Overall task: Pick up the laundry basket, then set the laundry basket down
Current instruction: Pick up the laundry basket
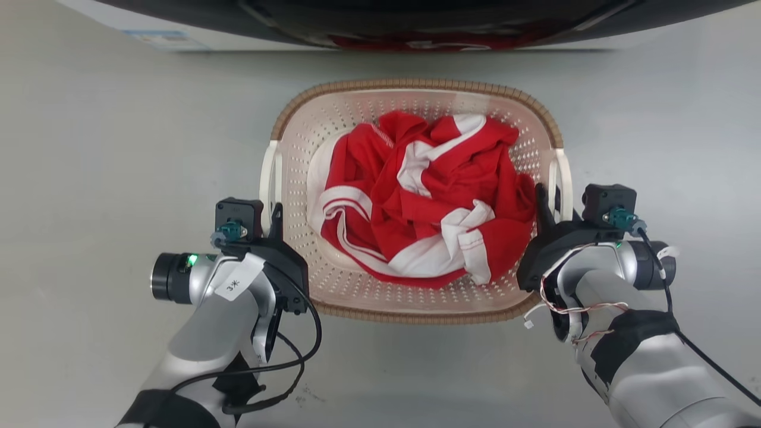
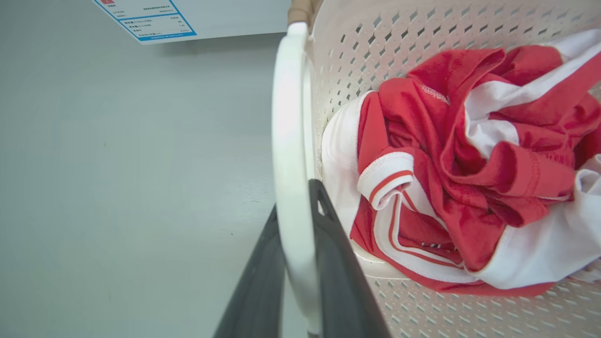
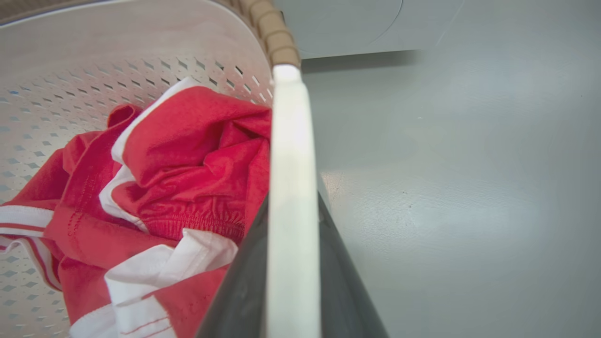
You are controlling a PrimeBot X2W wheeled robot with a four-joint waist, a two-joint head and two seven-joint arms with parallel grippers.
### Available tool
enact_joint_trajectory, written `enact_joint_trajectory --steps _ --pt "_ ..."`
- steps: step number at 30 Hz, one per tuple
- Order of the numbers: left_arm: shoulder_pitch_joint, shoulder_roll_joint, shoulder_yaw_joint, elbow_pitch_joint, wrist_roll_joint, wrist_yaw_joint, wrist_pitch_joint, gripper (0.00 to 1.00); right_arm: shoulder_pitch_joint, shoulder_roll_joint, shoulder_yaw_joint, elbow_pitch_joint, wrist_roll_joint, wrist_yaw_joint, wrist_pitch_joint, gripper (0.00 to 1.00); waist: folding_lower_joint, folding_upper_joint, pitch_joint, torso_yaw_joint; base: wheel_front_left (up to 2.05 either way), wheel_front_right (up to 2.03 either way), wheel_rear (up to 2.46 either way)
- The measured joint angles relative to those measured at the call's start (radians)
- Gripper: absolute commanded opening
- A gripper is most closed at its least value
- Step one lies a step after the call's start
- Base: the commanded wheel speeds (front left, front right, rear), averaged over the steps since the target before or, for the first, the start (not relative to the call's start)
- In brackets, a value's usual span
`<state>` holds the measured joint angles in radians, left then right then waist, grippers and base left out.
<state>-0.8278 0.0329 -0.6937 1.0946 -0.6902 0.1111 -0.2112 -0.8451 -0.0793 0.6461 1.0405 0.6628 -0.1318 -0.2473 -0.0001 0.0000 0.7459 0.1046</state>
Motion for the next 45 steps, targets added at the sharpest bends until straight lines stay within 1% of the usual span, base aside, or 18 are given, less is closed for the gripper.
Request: enact_joint_trajectory --steps 9,24,25,27,31,45 --pt "0.073 0.000 -0.034 0.032 -0.016 0.000 0.024 0.00 0.073 0.004 0.069 0.007 0.062 0.000 0.036 0.00 0.0000 0.0000 -0.108 -0.011 0.00 0.00 0.00" --pt "0.241 -0.001 -0.083 0.061 -0.079 -0.006 0.080 0.00 0.227 0.009 0.188 0.005 0.163 -0.002 0.140 0.00 0.0000 -0.0001 -0.317 -0.019 0.00 0.00 0.00" --pt "0.241 -0.001 -0.083 0.061 -0.079 -0.006 0.080 0.00 0.227 0.009 0.188 0.005 0.163 -0.002 0.140 0.00 0.0000 -0.0001 -0.317 -0.019 0.00 0.00 0.00" --pt "0.267 -0.001 -0.090 0.066 -0.101 -0.007 0.090 0.00 0.252 0.009 0.207 0.001 0.173 -0.002 0.154 0.00 0.0000 -0.0001 -0.347 -0.020 0.00 0.00 0.00" --pt "0.318 -0.001 -0.099 0.077 -0.110 -0.015 0.109 0.00 0.302 0.010 0.239 -0.006 0.196 -0.009 0.184 0.00 0.0000 -0.0001 -0.405 -0.022 0.00 0.00 0.00" --pt "0.441 0.000 -0.123 0.121 -0.129 -0.034 0.150 0.00 0.441 0.011 0.320 -0.038 0.294 -0.011 0.248 0.00 -0.0001 -0.0002 -0.613 -0.029 0.00 0.00 0.00"
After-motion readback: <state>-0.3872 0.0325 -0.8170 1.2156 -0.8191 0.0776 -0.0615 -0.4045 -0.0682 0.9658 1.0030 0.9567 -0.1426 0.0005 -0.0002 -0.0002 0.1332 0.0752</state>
